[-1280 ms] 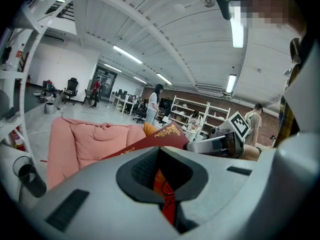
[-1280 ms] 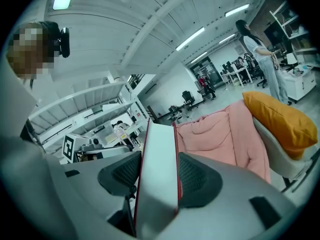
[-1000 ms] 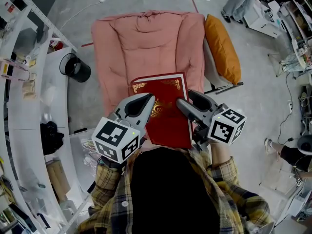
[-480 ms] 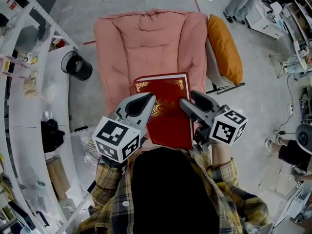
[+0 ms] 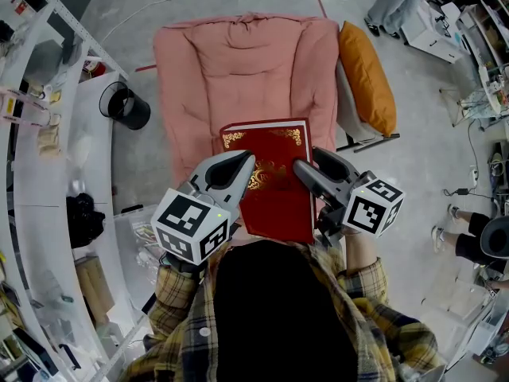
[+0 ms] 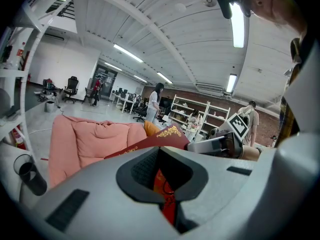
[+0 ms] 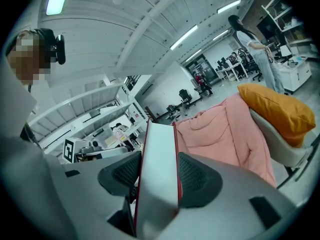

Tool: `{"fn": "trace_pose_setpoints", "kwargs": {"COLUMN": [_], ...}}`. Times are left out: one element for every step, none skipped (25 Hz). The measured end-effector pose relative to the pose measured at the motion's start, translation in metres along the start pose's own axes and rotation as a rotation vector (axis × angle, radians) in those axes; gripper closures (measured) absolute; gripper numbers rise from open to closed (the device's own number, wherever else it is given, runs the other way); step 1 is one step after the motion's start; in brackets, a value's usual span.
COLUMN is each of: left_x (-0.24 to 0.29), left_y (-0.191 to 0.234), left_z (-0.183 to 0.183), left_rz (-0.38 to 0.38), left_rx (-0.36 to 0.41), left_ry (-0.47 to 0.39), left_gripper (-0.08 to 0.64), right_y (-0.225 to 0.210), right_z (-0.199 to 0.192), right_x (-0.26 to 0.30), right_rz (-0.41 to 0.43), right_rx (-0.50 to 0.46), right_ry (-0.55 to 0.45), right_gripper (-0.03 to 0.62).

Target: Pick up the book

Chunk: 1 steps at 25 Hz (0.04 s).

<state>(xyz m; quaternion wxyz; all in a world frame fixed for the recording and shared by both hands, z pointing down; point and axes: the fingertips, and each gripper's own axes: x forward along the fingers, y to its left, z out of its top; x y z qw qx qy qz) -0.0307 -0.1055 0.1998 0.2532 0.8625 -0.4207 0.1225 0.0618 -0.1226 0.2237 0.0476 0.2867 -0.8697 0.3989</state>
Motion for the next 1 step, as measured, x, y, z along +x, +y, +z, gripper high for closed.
{"fn": "trace_pose_setpoints", "kwargs": {"left_x": [0.0000], "left_y": [-0.0001], "left_z": [-0.0003], "left_rz": [-0.001], "left_rx": [0.000], "left_ry": [0.000], "left_gripper": [0.555], "right_y": [-0.0001], "right_z": [-0.0003], "right_x": [0.0000], "right_rz": [-0.001], "right_rx": [0.001], "right_ry": [0.001], "right_gripper": [0.350]}}
